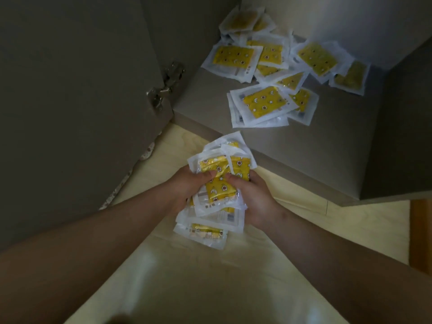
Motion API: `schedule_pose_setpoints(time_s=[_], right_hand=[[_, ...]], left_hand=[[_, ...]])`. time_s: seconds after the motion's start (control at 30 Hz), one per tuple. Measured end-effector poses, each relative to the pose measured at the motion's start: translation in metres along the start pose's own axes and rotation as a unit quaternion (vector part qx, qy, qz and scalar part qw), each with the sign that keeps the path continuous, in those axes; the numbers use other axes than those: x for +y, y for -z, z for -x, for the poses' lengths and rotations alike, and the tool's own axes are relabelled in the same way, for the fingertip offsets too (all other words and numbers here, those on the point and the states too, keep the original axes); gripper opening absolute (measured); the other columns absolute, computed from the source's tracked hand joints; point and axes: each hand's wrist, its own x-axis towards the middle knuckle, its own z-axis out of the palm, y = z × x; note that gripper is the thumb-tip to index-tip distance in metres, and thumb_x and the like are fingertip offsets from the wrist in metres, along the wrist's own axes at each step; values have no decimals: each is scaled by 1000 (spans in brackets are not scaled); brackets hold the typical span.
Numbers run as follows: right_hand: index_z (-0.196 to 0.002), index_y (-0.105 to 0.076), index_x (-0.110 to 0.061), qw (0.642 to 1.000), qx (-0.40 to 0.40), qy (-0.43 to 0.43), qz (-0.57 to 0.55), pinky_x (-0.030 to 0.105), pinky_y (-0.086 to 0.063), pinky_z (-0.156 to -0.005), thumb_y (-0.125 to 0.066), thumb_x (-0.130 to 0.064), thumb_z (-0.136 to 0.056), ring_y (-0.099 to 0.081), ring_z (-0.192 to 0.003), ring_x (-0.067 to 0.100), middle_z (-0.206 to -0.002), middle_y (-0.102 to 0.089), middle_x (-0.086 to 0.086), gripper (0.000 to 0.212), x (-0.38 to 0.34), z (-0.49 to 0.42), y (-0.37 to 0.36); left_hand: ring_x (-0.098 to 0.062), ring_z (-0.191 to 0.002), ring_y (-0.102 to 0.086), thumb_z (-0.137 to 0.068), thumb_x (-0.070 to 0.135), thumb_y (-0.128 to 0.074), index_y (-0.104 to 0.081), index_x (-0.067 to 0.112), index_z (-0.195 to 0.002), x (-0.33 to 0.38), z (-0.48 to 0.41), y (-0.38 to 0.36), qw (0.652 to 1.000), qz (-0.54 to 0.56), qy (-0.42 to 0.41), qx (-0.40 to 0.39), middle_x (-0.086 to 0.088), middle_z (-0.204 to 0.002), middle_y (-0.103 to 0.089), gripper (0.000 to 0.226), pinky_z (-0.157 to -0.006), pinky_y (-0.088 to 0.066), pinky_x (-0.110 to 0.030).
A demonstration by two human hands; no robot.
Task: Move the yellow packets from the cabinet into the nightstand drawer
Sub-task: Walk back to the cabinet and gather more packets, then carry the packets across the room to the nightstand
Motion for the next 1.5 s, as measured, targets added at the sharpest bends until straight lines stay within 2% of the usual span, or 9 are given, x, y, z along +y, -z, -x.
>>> schedule_pose_setpoints(time_s=[0.1, 0.23, 0.57, 0.8, 0.97, 1.1, 1.23, 1.4, 1.5], right_hand=[[-116, -59, 3, 999, 37, -11, 11, 50, -54, -81, -59, 2, -87, -66, -88, 36, -107, -66, 24, 29, 3, 14, -7], [-109, -61, -5, 997, 67, -45, 19, 36, -58, -63, -62, 0, -86, -68, -69, 21, -88, -69, 10, 25, 1, 60, -17], [-112, -58, 2, 991, 58, -103, 65, 54, -53, -83, -64, 1, -84, -67, -92, 39, -103, -68, 21, 28, -85, 248, -69], [-99, -60, -13, 981, 12, -102, 165, 17, -50, -48, -65, -5, -86, -65, -64, 9, -82, -68, -1, 16, -184, 387, -104], [-102, -60, -14, 971, -14, -108, 214, 24, -51, -54, -66, -7, -86, -66, -71, 16, -87, -68, 2, 19, -220, 480, -139], [-102, -61, -8, 964, -52, -103, 240, 43, -56, -78, -67, -3, -84, -66, -82, 29, -97, -68, 14, 19, -216, 543, -179], [-109, -59, -4, 948, -114, -98, 280, 50, -54, -85, -68, -2, -83, -67, -92, 35, -104, -68, 18, 27, -186, 604, -228], [-118, -49, -10, 918, -211, -89, 323, 54, -53, -86, -69, -2, -81, -67, -94, 34, -106, -66, 15, 42, -123, 687, -290], [-112, -51, -12, 896, -268, -103, 339, 54, -52, -86, -68, 1, -82, -67, -95, 36, -105, -66, 15, 37, -76, 745, -328]], left_hand=[[-19, -77, -65, -92, 13, -59, -58, 10, -119, 0, 16, -2, 1000, -6, 12, 23, -7, -94, -67, 28, -65, -56, -30], [-18, -71, -65, -91, 11, -59, -59, 10, -114, 5, 65, -4, 998, -7, 57, 32, -7, -88, -67, 23, -60, -57, -28], [-26, -91, -67, -91, 12, -60, -61, 7, -112, 82, 267, -22, 995, 13, 84, 54, -10, -102, -69, 22, -83, -55, -38], [-10, -79, -66, -90, 19, -62, -62, 17, -97, 153, 420, -52, 989, 49, 58, 125, 0, -99, -70, 7, -63, -54, -18], [-23, -98, -67, -85, 27, -69, -62, 9, -109, 182, 528, -56, 981, 89, 53, 164, -6, -109, -70, 31, -92, -52, -41], [-22, -92, -67, -88, 21, -65, -62, 15, -103, 181, 607, -38, 968, 153, 29, 199, -5, -108, -69, 17, -88, -53, -37], [-25, -91, -67, -87, 21, -67, -63, 15, -101, 160, 693, -3, 946, 191, 8, 263, -7, -104, -70, 15, -90, -53, -41], [-5, -53, -65, -91, 16, -62, -61, 12, -89, 109, 804, 47, 903, 265, -14, 337, 4, -70, -69, 4, -52, -53, -19], [-19, -83, -69, -81, 31, -72, -63, 10, -95, 69, 881, 80, 883, 285, -1, 373, -8, -95, -71, 27, -80, -56, -33]])
